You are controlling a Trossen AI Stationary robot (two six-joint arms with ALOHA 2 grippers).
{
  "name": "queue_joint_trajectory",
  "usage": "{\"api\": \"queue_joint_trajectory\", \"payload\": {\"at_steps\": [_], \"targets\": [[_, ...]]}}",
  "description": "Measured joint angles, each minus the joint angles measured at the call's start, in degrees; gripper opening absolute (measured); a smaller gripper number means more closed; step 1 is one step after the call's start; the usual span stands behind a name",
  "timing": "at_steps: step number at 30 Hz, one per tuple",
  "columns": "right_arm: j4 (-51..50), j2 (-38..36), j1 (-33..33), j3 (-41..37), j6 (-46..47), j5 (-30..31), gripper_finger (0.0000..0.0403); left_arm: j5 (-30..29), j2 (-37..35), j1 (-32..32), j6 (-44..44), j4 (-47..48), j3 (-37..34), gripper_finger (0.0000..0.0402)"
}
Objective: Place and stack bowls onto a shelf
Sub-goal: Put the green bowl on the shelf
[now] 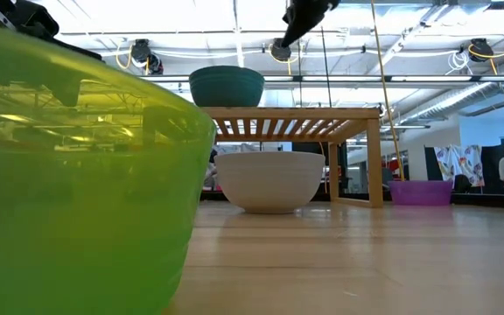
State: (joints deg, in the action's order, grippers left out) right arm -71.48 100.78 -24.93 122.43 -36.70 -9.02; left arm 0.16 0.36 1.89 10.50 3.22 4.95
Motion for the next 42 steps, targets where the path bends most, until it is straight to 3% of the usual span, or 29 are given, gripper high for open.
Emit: {"api": "queue_joint_trajectory", "payload": {"at_steps": [7, 19, 27, 33, 42], "targets": [[-0.24, 0.18, 0.70, -8.24, -0.07, 0.00, 0.0000, 0.00, -0.01, 0.00, 0.15, 0.00, 0.00, 0.0060], [15.58, 0.04, 0.70, -23.86, -0.19, -0.20, 0.0000, 0.00, -0.02, 0.01, 0.20, 0.00, 0.00, 0.0060], [22.27, 0.02, 0.68, -24.78, -0.54, -0.51, 0.0000, -0.02, -0.01, 0.01, 0.30, 0.00, 0.00, 0.0060], [27.86, 0.05, 0.53, -24.78, -1.17, -6.14, 0.0000, -0.02, -0.02, 0.02, 0.30, 0.00, 0.00, 0.0060], [31.47, 0.05, 0.29, -24.78, -1.50, -6.34, 0.0000, -0.02, 0.00, 0.00, 0.30, 0.00, 0.00, 0.0060]]}}
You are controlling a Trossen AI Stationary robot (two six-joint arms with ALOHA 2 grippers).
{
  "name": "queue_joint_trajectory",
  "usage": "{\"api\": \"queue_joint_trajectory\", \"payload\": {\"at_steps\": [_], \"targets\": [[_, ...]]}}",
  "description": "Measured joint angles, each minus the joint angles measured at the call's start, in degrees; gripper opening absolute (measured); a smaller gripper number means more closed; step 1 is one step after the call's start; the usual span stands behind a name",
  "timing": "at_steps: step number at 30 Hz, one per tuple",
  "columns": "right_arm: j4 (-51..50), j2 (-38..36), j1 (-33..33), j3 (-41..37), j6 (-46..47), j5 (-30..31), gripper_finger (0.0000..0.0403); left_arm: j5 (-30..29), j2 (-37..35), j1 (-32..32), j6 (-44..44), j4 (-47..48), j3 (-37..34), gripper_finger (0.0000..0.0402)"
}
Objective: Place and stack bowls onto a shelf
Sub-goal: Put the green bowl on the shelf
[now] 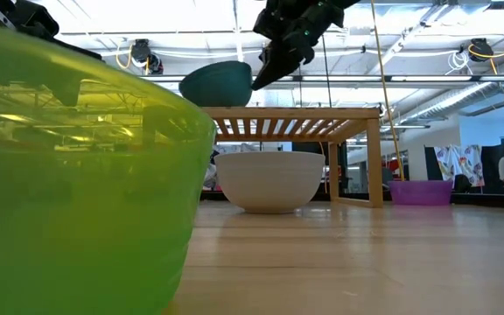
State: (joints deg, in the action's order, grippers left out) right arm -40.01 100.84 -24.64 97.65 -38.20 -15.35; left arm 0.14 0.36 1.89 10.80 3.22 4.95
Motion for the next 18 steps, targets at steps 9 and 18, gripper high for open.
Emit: {"api": "queue_joint_trajectory", "payload": {"at_steps": [9, 18], "targets": [[-0.30, 0.00, -0.13, 0.00, 1.45, 0.02, 0.0000, 0.00, 0.00, 0.00, 1.57, 0.00, 0.00, 0.0060], [-2.34, 0.00, -0.32, -2.07, 3.05, 0.00, 0.0000, 0.00, 0.00, 0.00, 1.74, 0.00, 0.00, 0.0060]]}}
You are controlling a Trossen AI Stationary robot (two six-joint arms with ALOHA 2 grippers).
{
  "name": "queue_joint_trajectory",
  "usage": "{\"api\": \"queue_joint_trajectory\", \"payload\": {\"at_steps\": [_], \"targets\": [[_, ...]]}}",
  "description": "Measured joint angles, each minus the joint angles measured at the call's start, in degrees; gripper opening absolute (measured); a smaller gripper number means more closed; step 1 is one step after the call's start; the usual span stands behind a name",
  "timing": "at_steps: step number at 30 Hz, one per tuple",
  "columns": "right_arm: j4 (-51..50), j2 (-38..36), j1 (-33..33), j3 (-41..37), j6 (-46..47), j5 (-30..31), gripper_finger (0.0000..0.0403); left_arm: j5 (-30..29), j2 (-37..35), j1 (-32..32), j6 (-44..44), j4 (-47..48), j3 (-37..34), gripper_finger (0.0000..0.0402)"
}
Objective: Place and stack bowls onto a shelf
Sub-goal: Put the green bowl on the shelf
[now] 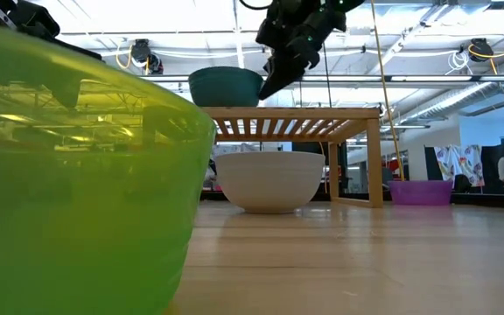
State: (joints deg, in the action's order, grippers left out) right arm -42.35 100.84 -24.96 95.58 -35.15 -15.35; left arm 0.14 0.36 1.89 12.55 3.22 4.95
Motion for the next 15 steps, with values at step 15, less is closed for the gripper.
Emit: {"api": "queue_joint_trajectory", "payload": {"at_steps": [15], "targets": [[5.00, -0.04, -0.17, -3.92, 0.01, -0.03, 0.0000, 0.00, 0.00, 0.00, -0.05, 0.00, 0.00, 0.0060]]}}
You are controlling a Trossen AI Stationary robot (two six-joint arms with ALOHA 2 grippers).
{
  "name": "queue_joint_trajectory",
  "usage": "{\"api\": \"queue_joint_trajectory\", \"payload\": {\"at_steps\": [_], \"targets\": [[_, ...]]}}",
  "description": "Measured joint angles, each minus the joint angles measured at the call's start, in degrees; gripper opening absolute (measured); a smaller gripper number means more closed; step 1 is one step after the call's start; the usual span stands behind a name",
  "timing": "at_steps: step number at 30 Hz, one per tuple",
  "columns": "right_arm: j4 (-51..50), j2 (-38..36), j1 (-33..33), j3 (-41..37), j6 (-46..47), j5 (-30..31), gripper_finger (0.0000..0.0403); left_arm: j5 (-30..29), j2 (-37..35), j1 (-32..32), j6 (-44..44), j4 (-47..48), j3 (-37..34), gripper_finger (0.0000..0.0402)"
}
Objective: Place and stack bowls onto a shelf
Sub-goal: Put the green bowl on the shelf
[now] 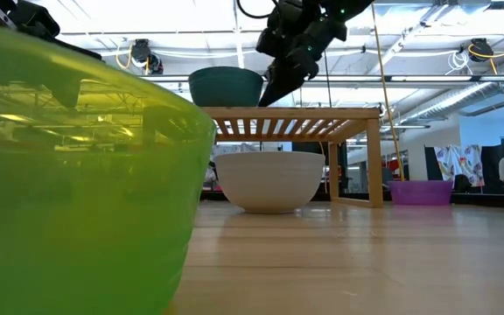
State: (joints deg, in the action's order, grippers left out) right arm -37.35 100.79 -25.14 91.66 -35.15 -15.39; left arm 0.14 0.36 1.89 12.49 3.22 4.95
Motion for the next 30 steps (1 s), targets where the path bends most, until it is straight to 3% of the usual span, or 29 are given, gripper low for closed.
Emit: {"api": "queue_joint_trajectory", "payload": {"at_steps": [24, 30], "targets": [[7.22, 0.02, -2.24, 0.00, 0.82, -5.87, 0.0000, 0.00, 0.00, 0.01, 0.35, 0.00, 0.00, 0.0060], [3.49, -0.88, -2.57, -0.03, 1.46, -5.19, 0.0000, 0.00, 0.00, 0.00, 0.39, 0.00, 0.00, 0.0060]]}}
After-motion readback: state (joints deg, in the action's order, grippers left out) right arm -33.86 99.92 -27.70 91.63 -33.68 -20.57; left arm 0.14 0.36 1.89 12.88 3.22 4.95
